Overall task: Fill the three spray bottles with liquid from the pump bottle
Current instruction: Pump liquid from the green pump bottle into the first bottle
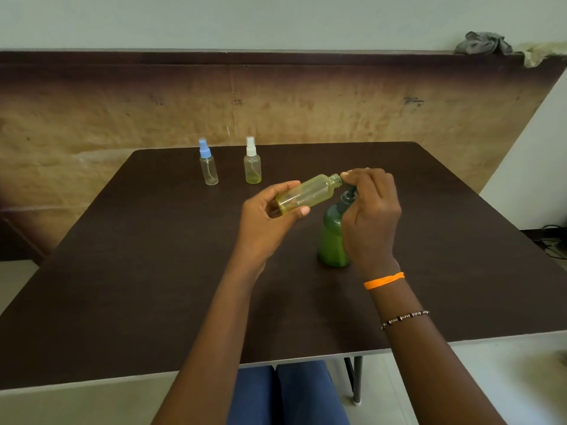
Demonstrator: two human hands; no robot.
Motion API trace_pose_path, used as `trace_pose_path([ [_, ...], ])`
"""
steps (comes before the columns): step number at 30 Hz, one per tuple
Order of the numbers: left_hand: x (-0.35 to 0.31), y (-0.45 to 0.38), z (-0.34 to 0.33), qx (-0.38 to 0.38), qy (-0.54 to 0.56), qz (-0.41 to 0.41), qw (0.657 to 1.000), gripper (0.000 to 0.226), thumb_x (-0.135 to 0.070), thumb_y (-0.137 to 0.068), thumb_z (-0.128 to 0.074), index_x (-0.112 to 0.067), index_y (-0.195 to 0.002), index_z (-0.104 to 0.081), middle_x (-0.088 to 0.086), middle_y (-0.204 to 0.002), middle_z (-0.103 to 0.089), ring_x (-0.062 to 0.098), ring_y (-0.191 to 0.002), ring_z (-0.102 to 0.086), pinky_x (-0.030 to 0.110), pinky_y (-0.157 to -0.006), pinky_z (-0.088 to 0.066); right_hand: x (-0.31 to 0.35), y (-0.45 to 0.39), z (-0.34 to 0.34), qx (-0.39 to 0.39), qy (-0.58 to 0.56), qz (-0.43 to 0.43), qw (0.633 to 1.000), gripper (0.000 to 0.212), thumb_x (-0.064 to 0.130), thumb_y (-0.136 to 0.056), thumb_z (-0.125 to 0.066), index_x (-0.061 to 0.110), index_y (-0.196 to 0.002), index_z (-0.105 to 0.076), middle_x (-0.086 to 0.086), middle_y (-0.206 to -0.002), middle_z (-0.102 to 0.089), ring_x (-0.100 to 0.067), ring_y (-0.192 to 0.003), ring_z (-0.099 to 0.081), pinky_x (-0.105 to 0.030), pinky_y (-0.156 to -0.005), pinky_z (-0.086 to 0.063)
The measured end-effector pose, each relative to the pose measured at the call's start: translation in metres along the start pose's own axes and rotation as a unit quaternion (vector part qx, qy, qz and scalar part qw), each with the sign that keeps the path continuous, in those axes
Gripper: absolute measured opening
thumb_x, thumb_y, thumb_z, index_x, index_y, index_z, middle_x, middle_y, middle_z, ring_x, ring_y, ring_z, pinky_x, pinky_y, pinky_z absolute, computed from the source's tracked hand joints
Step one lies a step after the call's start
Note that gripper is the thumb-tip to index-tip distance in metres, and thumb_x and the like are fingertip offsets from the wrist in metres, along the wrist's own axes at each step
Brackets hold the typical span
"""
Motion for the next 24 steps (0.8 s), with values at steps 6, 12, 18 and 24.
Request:
trace_pose_path([
  [6,0.005,-0.002,0.003,0.000,-0.019,-0.007,1.000,0.043,0.001,-0.074,-0.073,-0.022,-0.110,-0.064,0.005,-0.116,-0.062,0.011,-0.103,-0.062,0.023,-0.087,-0.051,-0.003,0.005,-0.004,-0.008,-0.001,0.008,1.000,0.029,-0.014,-0.080,-0.039,-0.007,-0.084,-0.067,-0.019,-0.081,-0.060,-0.029,-0.075,-0.055,-0.036,-0.080,-0.051],
  [12,-0.001,0.000,0.001,0.018,-0.013,-0.020,1.000,0.047,0.008,-0.077,-0.067,-0.014,-0.117,-0.061,0.007,-0.118,-0.057,0.006,-0.101,-0.061,0.016,-0.083,-0.049,0.002,-0.007,0.000,0.008,-0.005,0.003,1.000,0.033,-0.006,-0.076,-0.034,-0.005,-0.082,-0.067,-0.017,-0.080,-0.058,-0.031,-0.073,-0.054,-0.038,-0.061,-0.047],
  [18,0.007,-0.001,0.005,0.002,0.034,-0.002,0.999,0.048,0.007,-0.076,-0.069,-0.020,-0.115,-0.059,-0.004,-0.110,-0.065,0.006,-0.102,-0.063,0.021,-0.084,-0.051,-0.007,0.010,-0.006,-0.028,-0.012,-0.001,1.000,0.027,-0.018,-0.082,-0.043,-0.008,-0.088,-0.068,-0.019,-0.084,-0.061,-0.028,-0.080,-0.055,-0.037,-0.089,-0.050],
  [24,0.005,-0.001,0.004,-0.006,0.044,0.001,0.999,0.040,0.003,-0.075,-0.070,-0.019,-0.108,-0.063,-0.001,-0.106,-0.068,0.006,-0.098,-0.064,0.018,-0.080,-0.050,-0.004,0.002,-0.004,-0.014,-0.020,-0.007,1.000,0.031,-0.011,-0.081,-0.037,-0.007,-0.086,-0.067,-0.018,-0.083,-0.060,-0.022,-0.081,-0.050,-0.031,-0.085,-0.048],
])
Point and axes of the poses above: each hand's wrist, its own y-axis away from the middle knuckle, its own z-axis out of the back of the hand, x = y × z, the point moved 6 cm from there along -y, towards the middle knuckle
